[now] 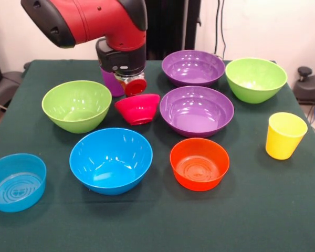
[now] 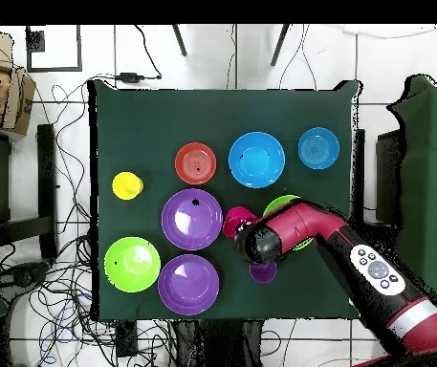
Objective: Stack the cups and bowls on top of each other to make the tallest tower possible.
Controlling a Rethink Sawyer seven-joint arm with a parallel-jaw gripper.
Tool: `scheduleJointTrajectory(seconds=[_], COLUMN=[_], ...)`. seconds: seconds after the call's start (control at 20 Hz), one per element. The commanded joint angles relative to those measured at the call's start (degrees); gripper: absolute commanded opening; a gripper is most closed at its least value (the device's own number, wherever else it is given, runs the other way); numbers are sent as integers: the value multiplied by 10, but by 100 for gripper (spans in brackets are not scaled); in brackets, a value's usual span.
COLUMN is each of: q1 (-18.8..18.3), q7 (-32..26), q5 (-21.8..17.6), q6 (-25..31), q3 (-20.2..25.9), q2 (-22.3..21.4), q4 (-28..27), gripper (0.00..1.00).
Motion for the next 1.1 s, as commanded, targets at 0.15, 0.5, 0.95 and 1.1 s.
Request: scheduleJointTrajectory(seconds=[0.15,0.5,0.95,1.1], q1=[41,34,39,44], q7=[19,-11,-49,-50], q5=[-46,25,92,101], q6=[-51,-29,-2,-2], q3=[-49,-9,12,13], q2=[-42,-107,-160,-172], q4=[17,44,60,65], gripper=[100,100,100,100])
